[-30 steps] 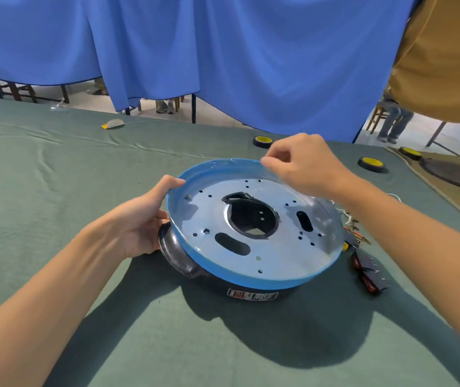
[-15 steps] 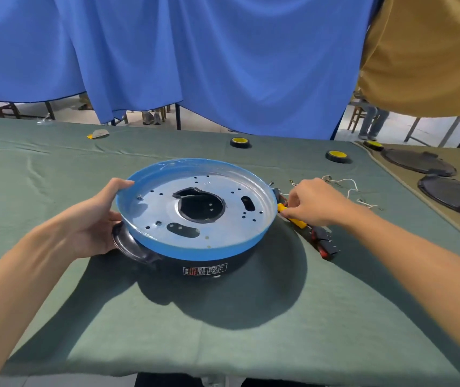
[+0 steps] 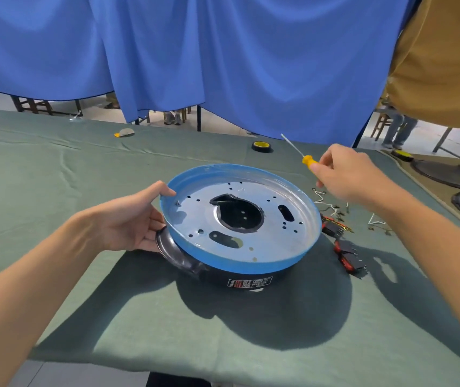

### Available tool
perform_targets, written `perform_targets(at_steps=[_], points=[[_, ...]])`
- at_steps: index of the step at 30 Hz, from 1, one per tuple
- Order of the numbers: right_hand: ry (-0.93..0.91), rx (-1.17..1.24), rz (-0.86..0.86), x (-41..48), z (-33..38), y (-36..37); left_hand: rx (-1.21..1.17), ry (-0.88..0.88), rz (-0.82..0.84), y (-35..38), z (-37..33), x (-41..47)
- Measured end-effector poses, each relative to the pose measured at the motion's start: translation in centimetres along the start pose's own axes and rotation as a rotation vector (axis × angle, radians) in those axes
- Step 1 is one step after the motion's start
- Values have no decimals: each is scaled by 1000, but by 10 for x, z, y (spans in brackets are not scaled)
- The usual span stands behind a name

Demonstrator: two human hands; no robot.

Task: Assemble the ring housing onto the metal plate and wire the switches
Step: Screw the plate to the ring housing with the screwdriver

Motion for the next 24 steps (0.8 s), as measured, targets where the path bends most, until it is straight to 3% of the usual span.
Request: perform_targets(at_steps=[3, 9, 16, 24], points=[[-51, 135, 13, -1, 18, 5, 117, -56, 67, 0, 0, 1], [-145, 225, 34, -3, 53, 29, 426, -103, 44, -4, -8, -1], [-254, 375, 22, -11, 87, 38, 514, -155, 43, -7, -8, -1], [-339, 415, 15, -19, 104, 40, 610, -46, -98, -18, -21, 3]])
Point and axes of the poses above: each hand's wrist, its own x-axis towards the middle knuckle, its own y-axis out of the palm, z = x × y, the point moved 7 cm from there along x, towards the middle knuckle, and after that the axes turned 4 degrees about x, right-handed, at the moved point
